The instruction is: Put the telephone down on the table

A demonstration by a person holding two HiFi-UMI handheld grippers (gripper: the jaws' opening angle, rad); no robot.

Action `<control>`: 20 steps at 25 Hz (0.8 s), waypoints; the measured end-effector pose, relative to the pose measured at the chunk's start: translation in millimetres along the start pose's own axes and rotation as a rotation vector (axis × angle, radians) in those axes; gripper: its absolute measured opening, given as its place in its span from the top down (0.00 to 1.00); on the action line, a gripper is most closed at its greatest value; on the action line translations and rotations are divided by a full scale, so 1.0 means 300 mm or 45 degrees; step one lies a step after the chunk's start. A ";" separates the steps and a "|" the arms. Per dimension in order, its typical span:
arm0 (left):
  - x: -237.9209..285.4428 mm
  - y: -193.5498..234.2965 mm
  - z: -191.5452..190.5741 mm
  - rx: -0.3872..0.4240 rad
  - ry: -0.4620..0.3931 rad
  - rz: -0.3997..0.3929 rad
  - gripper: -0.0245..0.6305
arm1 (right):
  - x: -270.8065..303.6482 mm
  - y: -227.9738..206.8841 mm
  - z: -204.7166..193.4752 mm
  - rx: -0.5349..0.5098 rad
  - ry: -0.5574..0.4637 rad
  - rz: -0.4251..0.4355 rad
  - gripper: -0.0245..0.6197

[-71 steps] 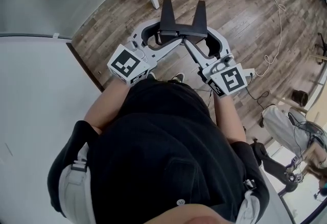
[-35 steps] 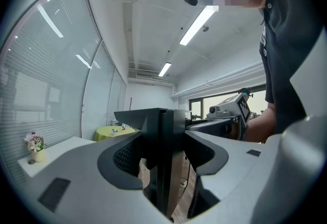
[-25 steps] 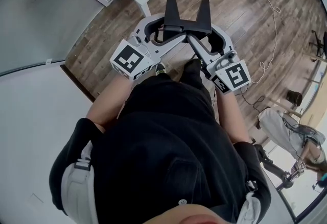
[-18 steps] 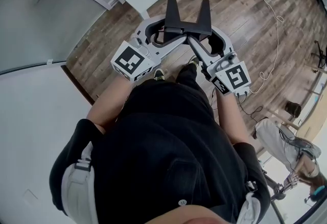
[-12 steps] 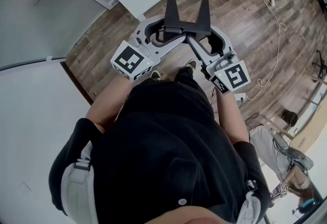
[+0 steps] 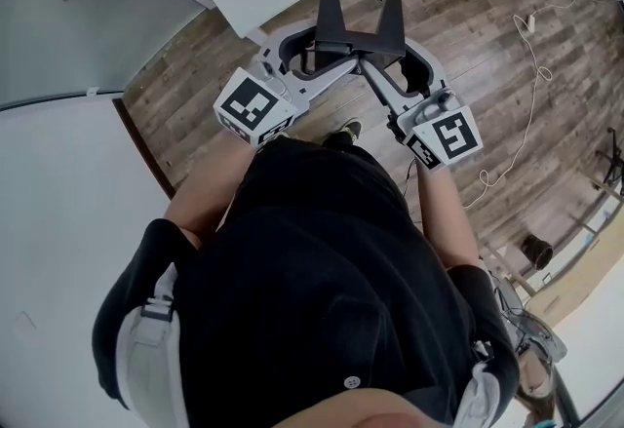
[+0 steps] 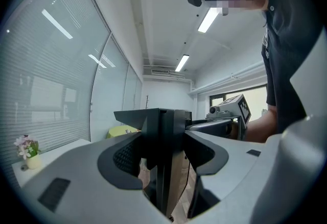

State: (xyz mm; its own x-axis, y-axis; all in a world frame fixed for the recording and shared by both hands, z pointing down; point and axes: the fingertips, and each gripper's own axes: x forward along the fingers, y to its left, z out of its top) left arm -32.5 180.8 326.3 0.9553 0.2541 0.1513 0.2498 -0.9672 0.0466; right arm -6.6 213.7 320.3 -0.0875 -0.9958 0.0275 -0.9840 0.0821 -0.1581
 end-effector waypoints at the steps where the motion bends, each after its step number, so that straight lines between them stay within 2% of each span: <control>1: 0.019 0.002 0.003 -0.003 0.000 0.011 0.57 | -0.004 -0.020 0.004 -0.002 0.001 0.011 0.58; 10: 0.154 0.056 0.012 -0.019 0.013 0.066 0.57 | 0.005 -0.170 0.013 0.010 0.007 0.065 0.58; 20: 0.244 0.315 -0.018 -0.066 -0.002 0.105 0.57 | 0.224 -0.344 -0.005 0.020 0.046 0.098 0.58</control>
State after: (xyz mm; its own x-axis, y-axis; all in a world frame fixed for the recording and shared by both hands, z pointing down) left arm 60.1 107.9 347.0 0.9724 0.1738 0.1554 0.1621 -0.9831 0.0850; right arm 88.9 138.4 339.9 -0.1687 -0.9844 0.0502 -0.9716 0.1575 -0.1766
